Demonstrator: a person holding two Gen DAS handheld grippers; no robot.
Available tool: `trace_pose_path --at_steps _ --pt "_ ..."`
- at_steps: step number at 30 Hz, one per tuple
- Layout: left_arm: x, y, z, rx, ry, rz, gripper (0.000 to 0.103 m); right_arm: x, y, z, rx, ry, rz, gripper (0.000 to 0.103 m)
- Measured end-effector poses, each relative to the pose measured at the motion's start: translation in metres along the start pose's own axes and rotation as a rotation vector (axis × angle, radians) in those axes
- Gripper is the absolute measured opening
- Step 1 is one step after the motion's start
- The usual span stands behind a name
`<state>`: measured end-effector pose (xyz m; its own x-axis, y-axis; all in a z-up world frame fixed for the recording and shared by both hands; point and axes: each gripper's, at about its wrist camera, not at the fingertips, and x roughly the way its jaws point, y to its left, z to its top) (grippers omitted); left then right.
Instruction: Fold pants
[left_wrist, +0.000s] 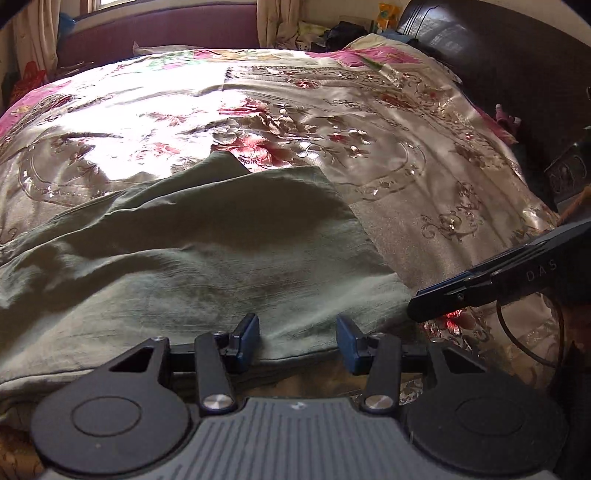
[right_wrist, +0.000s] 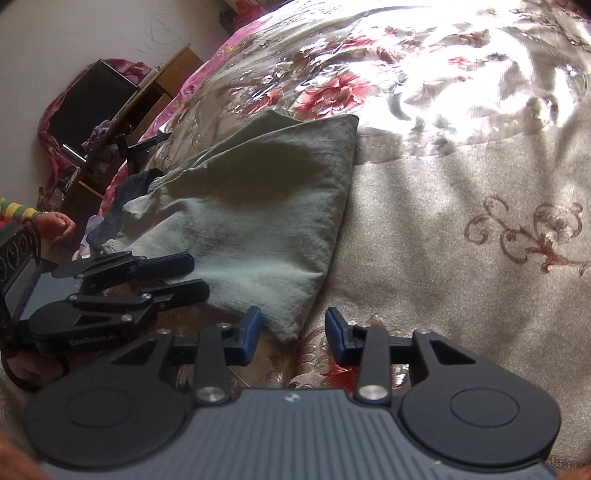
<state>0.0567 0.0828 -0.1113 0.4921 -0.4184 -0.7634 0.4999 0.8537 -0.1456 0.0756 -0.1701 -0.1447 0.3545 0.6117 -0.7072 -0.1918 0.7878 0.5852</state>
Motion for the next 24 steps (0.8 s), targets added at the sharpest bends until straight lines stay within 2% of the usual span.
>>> trace_pose_path --at_steps 4,8,12,13,16,17,24 --pt "-0.001 -0.008 0.003 0.029 0.004 -0.027 0.060 0.009 -0.007 0.004 0.058 -0.004 0.030 0.037" --pt "-0.001 -0.017 0.009 0.085 0.005 -0.063 0.060 0.009 -0.016 0.006 0.148 -0.018 0.113 0.037" --pt "0.002 -0.030 0.013 0.144 0.007 -0.110 0.060 0.007 -0.022 0.006 0.184 -0.017 0.141 0.037" --pt "0.005 -0.034 0.013 0.156 0.013 -0.121 0.060 0.008 -0.023 0.005 0.191 -0.014 0.142 0.036" --pt "0.010 -0.047 0.012 0.200 0.020 -0.138 0.060 0.011 -0.026 0.006 0.201 0.001 0.131 0.013" --pt "0.010 -0.052 0.011 0.217 0.017 -0.138 0.060 0.010 -0.026 0.007 0.206 0.002 0.141 0.011" --pt "-0.011 -0.078 0.013 0.339 -0.118 -0.080 0.060 -0.011 -0.017 0.028 0.212 -0.002 0.220 0.008"
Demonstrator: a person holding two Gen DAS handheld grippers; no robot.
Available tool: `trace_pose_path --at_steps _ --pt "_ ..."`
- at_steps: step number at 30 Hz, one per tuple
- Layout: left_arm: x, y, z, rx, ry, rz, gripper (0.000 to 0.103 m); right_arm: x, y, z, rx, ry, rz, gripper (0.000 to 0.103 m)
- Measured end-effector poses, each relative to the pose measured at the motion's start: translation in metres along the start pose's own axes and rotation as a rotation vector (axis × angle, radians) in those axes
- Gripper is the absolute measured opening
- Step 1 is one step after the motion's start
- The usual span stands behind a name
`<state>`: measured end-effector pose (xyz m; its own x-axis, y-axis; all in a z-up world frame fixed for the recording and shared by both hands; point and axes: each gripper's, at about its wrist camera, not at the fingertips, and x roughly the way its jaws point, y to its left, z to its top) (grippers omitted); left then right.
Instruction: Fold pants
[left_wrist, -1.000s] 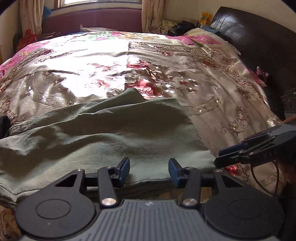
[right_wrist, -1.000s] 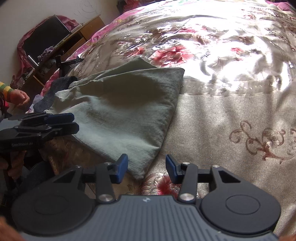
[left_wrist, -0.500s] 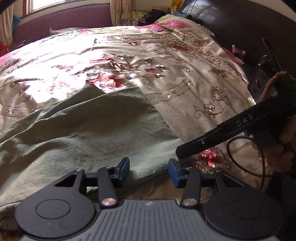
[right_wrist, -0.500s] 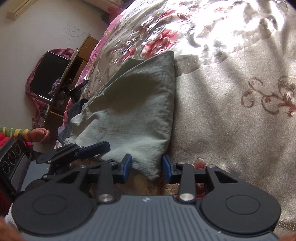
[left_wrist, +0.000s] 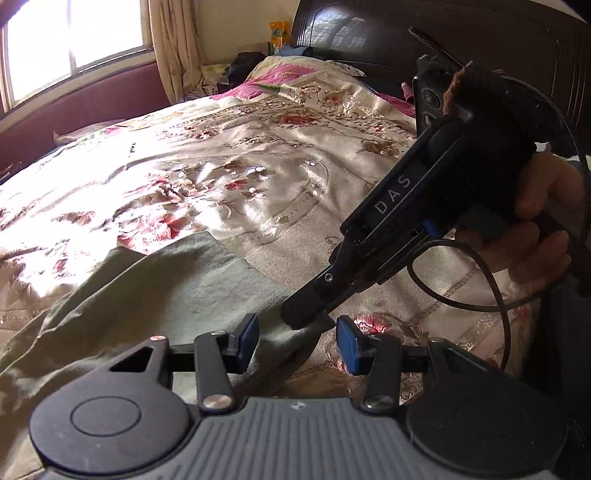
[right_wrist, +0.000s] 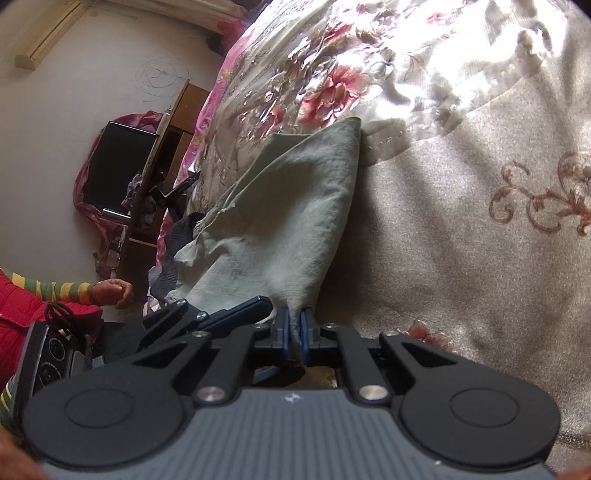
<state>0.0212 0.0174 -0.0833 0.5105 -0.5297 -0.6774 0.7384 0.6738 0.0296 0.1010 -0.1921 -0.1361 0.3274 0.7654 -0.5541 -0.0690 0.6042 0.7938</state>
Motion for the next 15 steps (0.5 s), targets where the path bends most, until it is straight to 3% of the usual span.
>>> trace_pose_path --at_steps 4,9,10,13,15 --pt "0.000 -0.010 0.005 0.063 -0.010 0.068 0.060 -0.003 0.013 0.015 0.003 0.022 0.018 0.008" --pt "0.012 -0.017 0.006 0.095 0.015 0.246 0.057 -0.001 0.027 0.026 -0.021 0.047 0.020 0.008" --pt "0.014 -0.017 0.005 0.099 0.016 0.283 0.052 0.000 0.029 0.027 -0.027 0.050 0.022 0.008" --pt "0.022 -0.019 0.002 0.114 0.025 0.346 0.025 0.000 0.033 0.032 -0.058 0.047 0.011 0.013" --pt "0.023 -0.018 0.001 0.098 0.028 0.354 0.023 0.000 0.029 0.037 -0.068 0.021 -0.004 0.019"
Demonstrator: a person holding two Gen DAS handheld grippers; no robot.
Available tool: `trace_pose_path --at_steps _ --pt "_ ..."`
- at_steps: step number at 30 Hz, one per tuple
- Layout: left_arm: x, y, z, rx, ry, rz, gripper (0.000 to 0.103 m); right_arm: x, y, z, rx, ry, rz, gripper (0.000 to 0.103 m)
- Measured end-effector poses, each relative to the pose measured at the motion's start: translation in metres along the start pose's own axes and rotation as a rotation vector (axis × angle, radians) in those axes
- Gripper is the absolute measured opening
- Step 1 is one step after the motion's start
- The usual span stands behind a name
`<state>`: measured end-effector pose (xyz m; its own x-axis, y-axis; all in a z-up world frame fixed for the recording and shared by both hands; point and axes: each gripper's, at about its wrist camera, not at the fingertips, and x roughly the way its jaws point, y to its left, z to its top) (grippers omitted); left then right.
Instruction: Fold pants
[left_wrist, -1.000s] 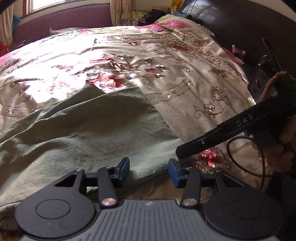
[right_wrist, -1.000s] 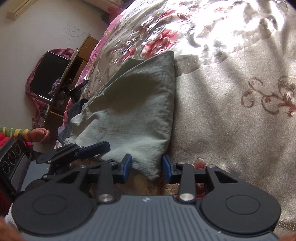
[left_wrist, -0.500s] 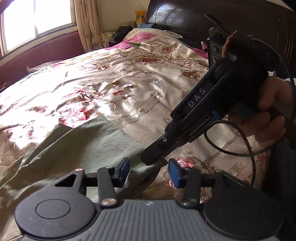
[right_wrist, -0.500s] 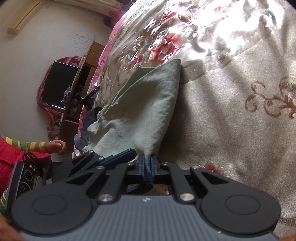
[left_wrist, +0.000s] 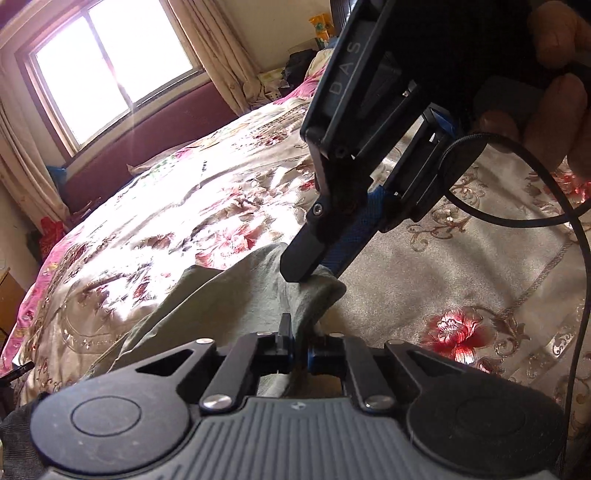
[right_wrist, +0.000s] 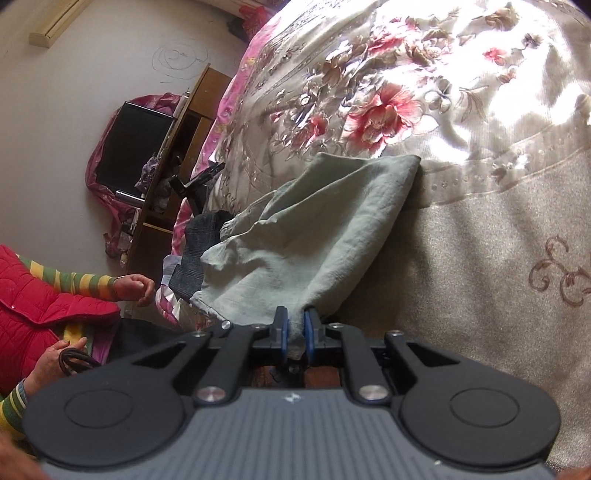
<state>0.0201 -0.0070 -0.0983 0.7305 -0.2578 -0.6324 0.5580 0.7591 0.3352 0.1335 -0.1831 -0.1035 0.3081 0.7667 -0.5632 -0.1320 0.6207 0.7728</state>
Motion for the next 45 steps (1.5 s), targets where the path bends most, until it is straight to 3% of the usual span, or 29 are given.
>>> trace_pose_path --at_steps 2,6,13,15,16,17,26,39,45 --pt "-0.001 0.004 -0.001 -0.045 -0.001 -0.013 0.022 0.000 -0.007 0.006 -0.006 -0.041 -0.035 0.054" --pt "-0.001 0.007 -0.003 -0.090 -0.005 -0.024 0.022 0.016 -0.025 0.020 -0.004 -0.041 -0.117 0.058" --pt "-0.004 0.013 -0.006 -0.188 0.011 -0.054 0.021 0.046 -0.048 0.053 0.020 -0.077 -0.158 0.037" --pt "-0.005 0.014 -0.006 -0.216 0.021 -0.058 0.021 0.049 -0.053 0.061 0.034 -0.104 -0.165 0.028" --pt "-0.005 0.014 -0.006 -0.226 0.024 -0.058 0.021 0.049 -0.053 0.062 0.036 -0.113 -0.163 0.012" --pt "-0.006 0.015 -0.004 -0.237 0.027 -0.056 0.021 0.048 -0.053 0.064 0.038 -0.126 -0.157 0.006" --pt "-0.012 -0.005 0.028 -0.333 0.022 -0.118 0.020 -0.007 -0.063 0.059 0.039 -0.193 -0.212 0.004" --pt "-0.017 -0.095 0.066 -0.458 0.022 -0.370 0.020 -0.144 -0.116 0.005 0.162 -0.287 -0.368 0.004" --pt "-0.019 -0.111 0.071 -0.533 0.046 -0.468 0.020 -0.181 -0.122 -0.014 0.207 -0.306 -0.423 0.004"
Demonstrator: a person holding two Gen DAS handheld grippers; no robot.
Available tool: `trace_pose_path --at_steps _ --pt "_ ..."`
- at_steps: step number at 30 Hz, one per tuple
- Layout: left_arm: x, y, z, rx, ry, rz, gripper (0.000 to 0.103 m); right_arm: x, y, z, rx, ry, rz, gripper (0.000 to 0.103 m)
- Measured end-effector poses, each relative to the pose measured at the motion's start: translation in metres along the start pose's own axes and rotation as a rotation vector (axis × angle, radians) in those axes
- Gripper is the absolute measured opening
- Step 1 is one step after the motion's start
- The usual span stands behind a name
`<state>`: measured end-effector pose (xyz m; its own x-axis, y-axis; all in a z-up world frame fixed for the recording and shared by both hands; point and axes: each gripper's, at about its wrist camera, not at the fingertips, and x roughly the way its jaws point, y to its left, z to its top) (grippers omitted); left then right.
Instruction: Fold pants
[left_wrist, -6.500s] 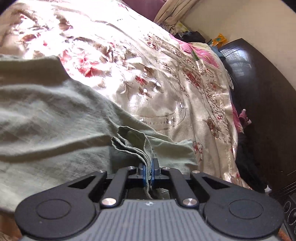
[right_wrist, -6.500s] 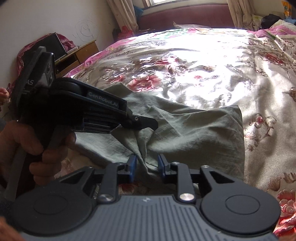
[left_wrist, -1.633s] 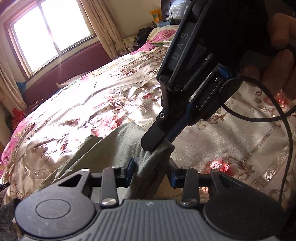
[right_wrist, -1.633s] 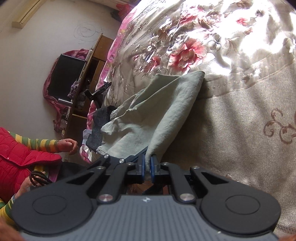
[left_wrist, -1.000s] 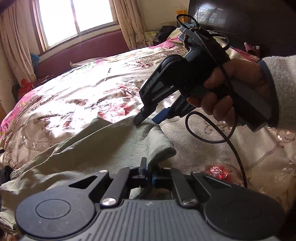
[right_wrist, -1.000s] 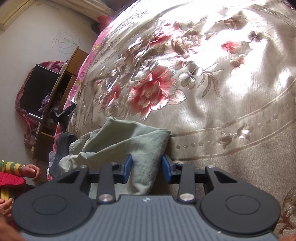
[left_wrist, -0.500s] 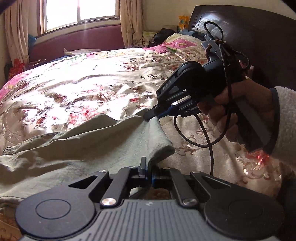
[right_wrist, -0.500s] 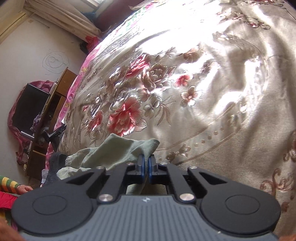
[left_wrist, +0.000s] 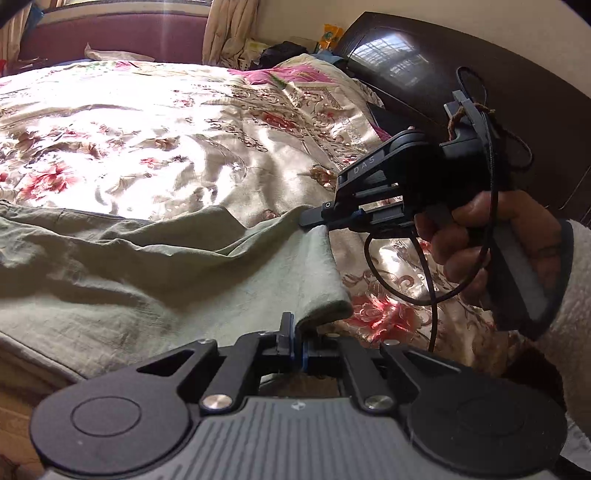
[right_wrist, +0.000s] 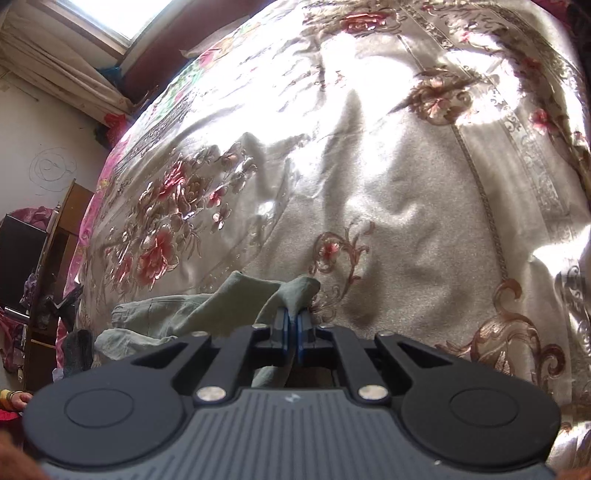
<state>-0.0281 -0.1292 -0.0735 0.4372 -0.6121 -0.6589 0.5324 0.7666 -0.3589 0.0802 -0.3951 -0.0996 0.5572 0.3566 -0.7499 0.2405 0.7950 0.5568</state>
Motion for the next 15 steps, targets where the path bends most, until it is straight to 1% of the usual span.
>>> trace_pose_path --at_steps 2,5,9,15 --pt "-0.004 0.001 0.000 -0.021 -0.002 -0.012 0.020 -0.005 0.003 0.000 0.000 -0.007 0.002 0.004" --pt "-0.014 0.008 0.004 -0.062 -0.017 -0.020 0.020 -0.009 0.018 0.002 -0.014 -0.016 0.011 0.004" --pt "-0.030 0.026 0.009 -0.133 -0.049 -0.022 0.020 -0.008 0.053 0.010 -0.065 -0.021 0.033 0.004" --pt "-0.056 0.068 0.018 -0.254 -0.106 -0.012 0.020 0.008 0.114 0.018 -0.142 -0.015 0.066 0.004"
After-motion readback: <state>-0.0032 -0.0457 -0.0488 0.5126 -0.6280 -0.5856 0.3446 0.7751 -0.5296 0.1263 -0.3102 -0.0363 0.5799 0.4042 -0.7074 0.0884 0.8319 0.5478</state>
